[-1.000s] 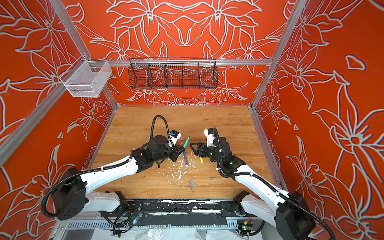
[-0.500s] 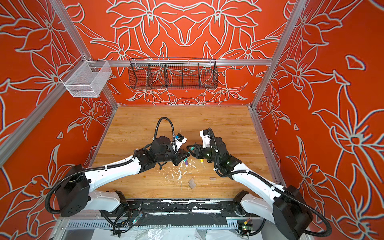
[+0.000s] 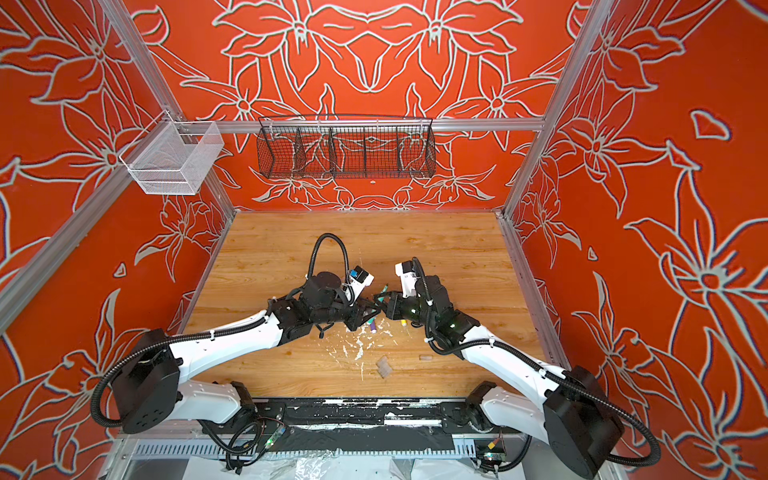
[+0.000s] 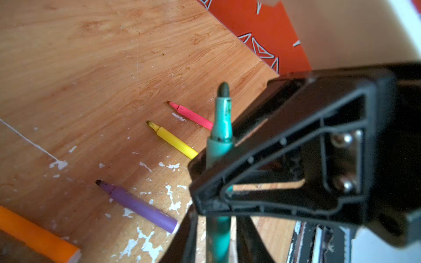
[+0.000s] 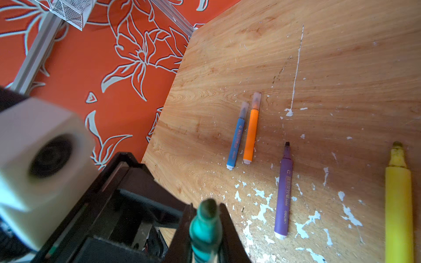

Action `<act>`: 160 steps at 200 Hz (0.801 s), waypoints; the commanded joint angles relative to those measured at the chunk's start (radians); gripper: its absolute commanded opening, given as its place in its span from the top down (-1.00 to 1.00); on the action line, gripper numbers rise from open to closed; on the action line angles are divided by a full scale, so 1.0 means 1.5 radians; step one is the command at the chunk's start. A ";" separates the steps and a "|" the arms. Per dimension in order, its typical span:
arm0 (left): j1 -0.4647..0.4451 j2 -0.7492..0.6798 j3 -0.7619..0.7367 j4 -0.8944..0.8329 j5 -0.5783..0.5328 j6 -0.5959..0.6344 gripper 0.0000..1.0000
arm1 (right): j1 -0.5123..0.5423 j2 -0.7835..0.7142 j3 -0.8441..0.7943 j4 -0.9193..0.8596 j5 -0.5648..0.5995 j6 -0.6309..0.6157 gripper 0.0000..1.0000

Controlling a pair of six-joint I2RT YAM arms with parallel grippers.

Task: Insert the pens into the pen caps
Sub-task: 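Move the right gripper away toward the translucent caps near the robot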

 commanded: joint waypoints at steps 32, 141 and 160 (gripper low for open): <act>-0.003 0.001 0.013 0.020 0.005 -0.004 0.38 | 0.049 -0.002 0.007 0.041 0.010 0.001 0.84; 0.066 -0.056 -0.055 0.089 -0.003 -0.077 1.00 | 0.067 -0.026 0.008 -0.005 0.086 -0.023 0.02; 0.088 -0.073 -0.081 0.103 -0.062 -0.096 1.00 | 0.068 -0.046 0.009 -0.036 0.125 -0.039 -0.02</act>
